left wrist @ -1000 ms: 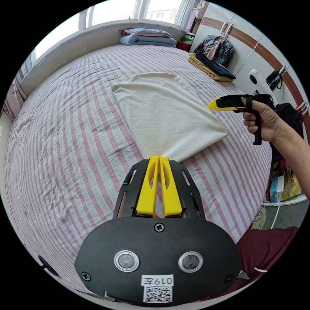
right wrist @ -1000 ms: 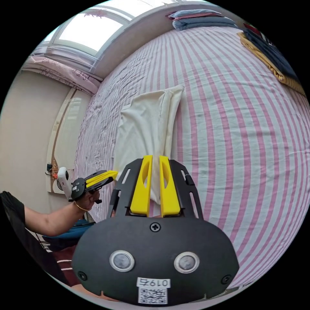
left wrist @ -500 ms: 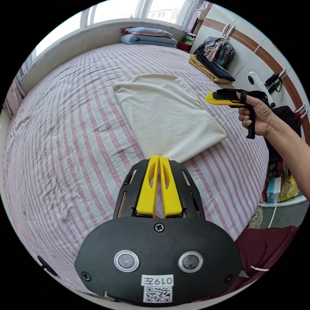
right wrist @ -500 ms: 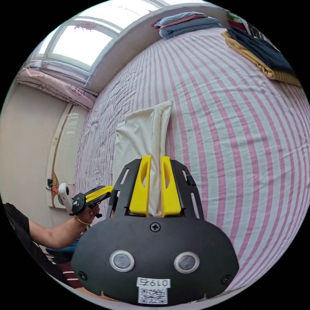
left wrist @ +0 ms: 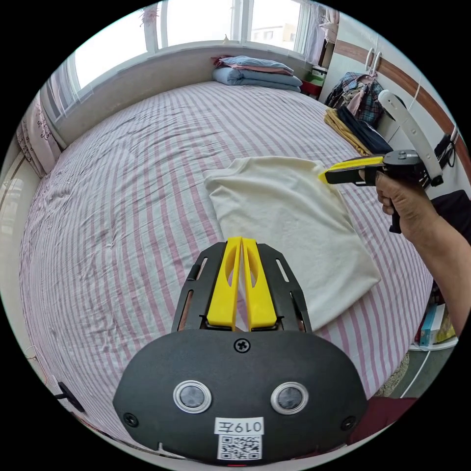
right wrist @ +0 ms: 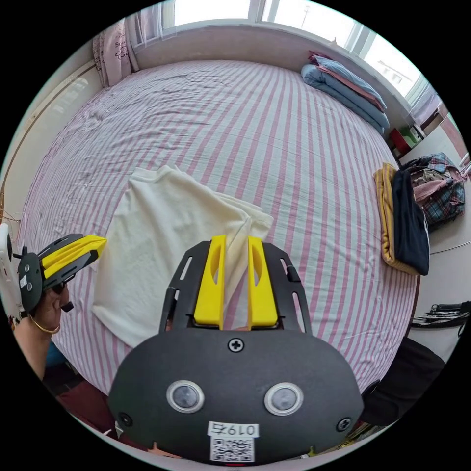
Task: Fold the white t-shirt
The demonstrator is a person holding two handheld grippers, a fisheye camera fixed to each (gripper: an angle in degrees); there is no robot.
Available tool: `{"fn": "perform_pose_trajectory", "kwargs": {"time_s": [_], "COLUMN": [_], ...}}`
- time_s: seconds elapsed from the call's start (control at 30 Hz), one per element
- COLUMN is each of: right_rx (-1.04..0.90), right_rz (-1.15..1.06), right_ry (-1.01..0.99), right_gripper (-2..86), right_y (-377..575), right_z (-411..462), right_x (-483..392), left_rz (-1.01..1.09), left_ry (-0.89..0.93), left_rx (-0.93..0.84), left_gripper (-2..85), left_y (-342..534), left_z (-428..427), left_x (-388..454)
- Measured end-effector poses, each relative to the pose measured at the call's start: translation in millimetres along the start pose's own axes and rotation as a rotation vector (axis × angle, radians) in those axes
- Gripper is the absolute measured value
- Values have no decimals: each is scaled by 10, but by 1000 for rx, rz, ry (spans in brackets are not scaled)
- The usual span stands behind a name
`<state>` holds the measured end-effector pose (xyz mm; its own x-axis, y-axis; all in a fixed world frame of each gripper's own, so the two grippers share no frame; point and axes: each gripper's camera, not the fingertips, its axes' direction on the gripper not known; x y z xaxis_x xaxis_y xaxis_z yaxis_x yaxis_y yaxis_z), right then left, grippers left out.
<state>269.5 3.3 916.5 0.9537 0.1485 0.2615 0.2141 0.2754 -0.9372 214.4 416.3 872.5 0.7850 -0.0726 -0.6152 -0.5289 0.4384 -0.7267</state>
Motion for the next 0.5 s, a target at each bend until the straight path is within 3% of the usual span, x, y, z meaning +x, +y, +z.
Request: {"fn": "perform_pose_trajectory", "kwargs": {"time_s": [0.27, 0.5], "right_rx": [5, 21], "right_rz": [61, 318], "right_ry": [-45, -404], "right_gripper": [1, 26], "right_y": [-51, 12], "right_z": [-80, -37], "right_x": [152, 805], "left_rz": [-33, -41], "left_ry": [53, 124], "left_rx": [-61, -81], "left_gripper": [12, 10], "left_y": [-275, -411], "left_z": [103, 68], "left_x": [-127, -269]}}
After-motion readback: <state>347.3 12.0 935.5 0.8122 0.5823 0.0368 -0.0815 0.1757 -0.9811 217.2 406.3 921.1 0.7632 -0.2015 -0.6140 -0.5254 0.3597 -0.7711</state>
